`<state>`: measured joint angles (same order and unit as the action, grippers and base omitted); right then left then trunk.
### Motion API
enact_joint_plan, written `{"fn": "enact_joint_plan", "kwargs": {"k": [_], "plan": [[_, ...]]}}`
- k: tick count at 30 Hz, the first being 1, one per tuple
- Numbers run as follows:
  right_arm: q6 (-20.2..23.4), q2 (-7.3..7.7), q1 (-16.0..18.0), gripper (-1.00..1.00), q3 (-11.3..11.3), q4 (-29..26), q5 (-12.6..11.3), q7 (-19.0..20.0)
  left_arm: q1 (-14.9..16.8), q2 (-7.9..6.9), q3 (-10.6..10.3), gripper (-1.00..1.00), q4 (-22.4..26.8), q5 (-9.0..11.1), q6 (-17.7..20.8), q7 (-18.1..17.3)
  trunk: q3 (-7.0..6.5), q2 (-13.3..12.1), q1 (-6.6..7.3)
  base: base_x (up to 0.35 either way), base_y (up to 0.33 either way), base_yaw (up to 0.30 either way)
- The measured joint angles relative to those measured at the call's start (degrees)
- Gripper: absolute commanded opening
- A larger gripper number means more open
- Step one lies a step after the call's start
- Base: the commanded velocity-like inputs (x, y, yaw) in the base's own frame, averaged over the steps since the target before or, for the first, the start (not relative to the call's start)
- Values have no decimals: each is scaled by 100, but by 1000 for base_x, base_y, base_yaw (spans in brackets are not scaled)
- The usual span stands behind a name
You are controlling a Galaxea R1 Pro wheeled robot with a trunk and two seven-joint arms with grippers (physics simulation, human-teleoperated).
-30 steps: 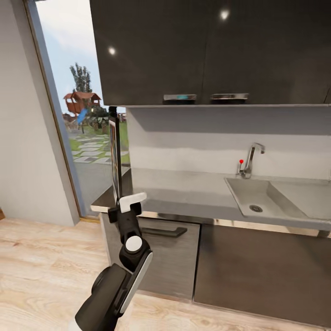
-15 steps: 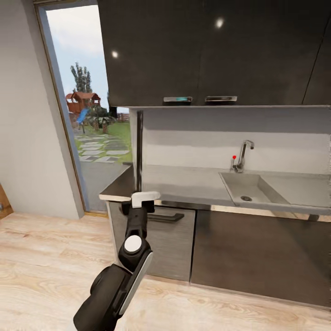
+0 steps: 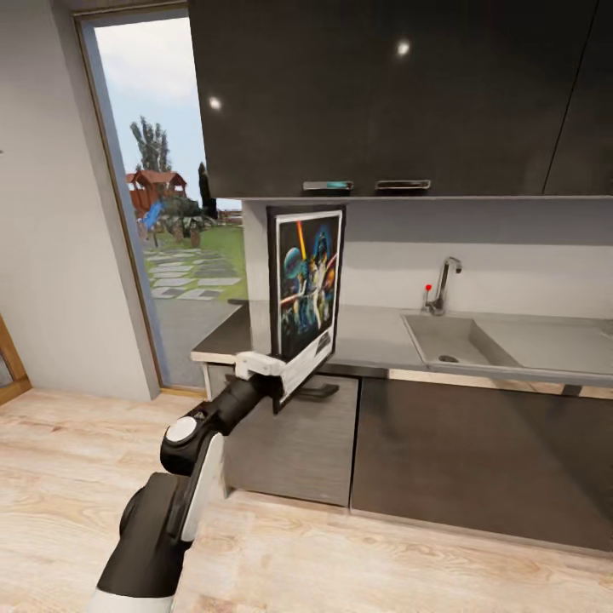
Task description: Pick up the poster from the kitchen countertop and hang it on one of the wall nails in the kitchen.
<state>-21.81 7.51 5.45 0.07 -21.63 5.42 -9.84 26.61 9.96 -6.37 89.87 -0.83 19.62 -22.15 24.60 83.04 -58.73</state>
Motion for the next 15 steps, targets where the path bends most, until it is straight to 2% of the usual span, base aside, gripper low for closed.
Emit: {"fn": "enact_joint_plan", "kwargs": {"k": [2,4,5,7,9,10,12,13,14,15], "plan": [[3,2,0,100,-2,-12,15,13,1,0,320,-100,-8,-2,2,-676,0,0,0,-8,0,0],[5,1,3,100,-4,-32,30,29,2,-107,840,-100,-27,-11,6,-1797,0,0,0,-3,0,0],[6,0,5,100,-4,-37,32,31,2,-155,964,-100,-32,-10,13,-2064,0,0,0,-2,0,0],[10,-3,16,100,1,-128,40,57,4,-430,1323,-100,-50,-21,361,-3013,0,0,0,-1,0,0],[12,-2,19,100,13,-241,45,144,4,-602,1428,-100,-55,-12,651,-3482,0,0,0,0,0,0],[11,0,15,100,33,-375,54,361,5,-761,1491,-100,-61,-14,857,-3913,0,0,0,0,0,0],[12,4,10,100,71,-667,100,1148,5,-1007,1577,-100,-74,-20,1086,-4644,0,0,0,0,0,0],[14,7,9,100,66,-742,95,1417,5,-1063,1597,-100,-79,-23,1115,-4797,0,0,0,0,0,0],[19,34,8,100,51,-891,83,1937,4,-1175,1644,-100,-95,-28,1158,-5056,0,0,0,0,0,0],[23,59,7,100,39,-979,72,2211,4,-1241,1669,-100,-114,-30,1174,-5181,0,0,0,0,0,0]]}}
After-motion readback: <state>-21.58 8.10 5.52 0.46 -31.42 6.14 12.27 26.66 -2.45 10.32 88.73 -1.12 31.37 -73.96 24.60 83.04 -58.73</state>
